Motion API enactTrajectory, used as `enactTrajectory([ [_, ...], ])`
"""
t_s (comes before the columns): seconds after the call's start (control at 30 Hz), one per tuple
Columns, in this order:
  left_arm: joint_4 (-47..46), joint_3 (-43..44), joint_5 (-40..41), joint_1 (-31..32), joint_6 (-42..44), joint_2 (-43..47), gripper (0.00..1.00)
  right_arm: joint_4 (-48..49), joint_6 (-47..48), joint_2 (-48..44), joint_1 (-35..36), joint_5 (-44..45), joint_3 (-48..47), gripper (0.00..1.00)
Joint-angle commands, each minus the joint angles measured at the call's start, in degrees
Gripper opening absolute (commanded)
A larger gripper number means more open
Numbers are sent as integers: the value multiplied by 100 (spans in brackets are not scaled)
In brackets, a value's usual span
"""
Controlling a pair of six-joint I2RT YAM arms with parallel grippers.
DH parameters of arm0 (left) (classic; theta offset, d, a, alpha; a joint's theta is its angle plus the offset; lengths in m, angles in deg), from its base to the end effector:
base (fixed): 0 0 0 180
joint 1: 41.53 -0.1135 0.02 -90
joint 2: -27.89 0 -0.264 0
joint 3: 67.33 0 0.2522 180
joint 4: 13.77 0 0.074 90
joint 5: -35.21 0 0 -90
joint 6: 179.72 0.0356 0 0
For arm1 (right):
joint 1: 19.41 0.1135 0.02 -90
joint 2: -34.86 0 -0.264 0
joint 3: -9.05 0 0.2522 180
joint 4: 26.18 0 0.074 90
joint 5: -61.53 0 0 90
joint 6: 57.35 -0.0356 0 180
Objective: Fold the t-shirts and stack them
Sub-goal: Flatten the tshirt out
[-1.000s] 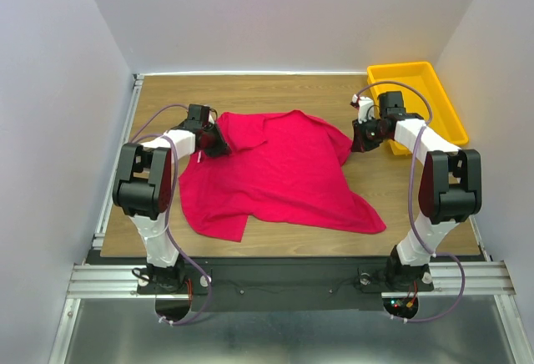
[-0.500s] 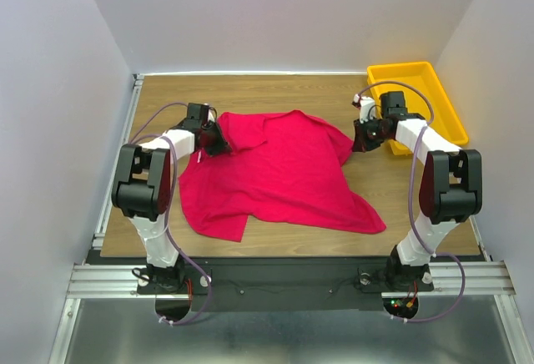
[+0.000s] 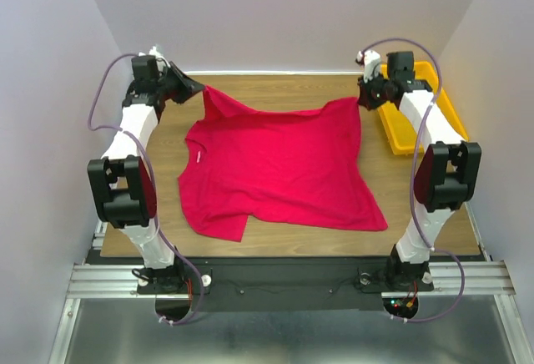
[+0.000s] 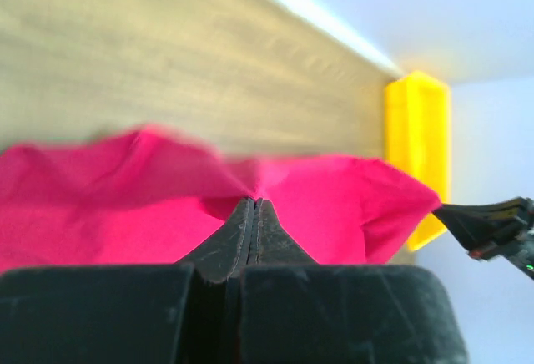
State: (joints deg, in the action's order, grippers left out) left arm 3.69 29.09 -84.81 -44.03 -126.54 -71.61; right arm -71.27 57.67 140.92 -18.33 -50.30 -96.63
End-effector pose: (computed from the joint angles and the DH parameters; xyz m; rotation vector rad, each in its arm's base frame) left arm 0.4140 0.0002 0.3235 -0.3149 1.9596 -0.8990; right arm 0.4200 0.0212 0.2892 -0.6958 2.1981 0.2384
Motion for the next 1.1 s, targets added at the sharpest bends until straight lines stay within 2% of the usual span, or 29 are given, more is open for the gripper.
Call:
enactTrajectory([
  [0.0,-107,1074,-601,-92,-483,-306,0,22,626,520,-20,616,-1596,0],
  [0.13,-80,2042,-751,-136,-869,-631,0,31,1119,1030,-12,1293,-2706,1],
  [0.27,-168,2878,-786,-215,-1274,-851,0,57,1471,1531,-3,1926,-4355,1],
  [0.4,-631,3266,-812,-347,-1810,-791,0,346,1787,1707,-3,2506,-5001,1],
  [0.73,-2074,3327,-769,-672,-2848,246,0,1207,1296,408,-11,2464,-4932,1],
  [0.93,-2567,3415,-418,-831,-3024,1239,0,1665,944,-708,-12,2411,-4941,1],
  [1.07,-2620,3459,30,-936,-2805,1898,0,1902,803,-1324,-12,2385,-4844,1],
])
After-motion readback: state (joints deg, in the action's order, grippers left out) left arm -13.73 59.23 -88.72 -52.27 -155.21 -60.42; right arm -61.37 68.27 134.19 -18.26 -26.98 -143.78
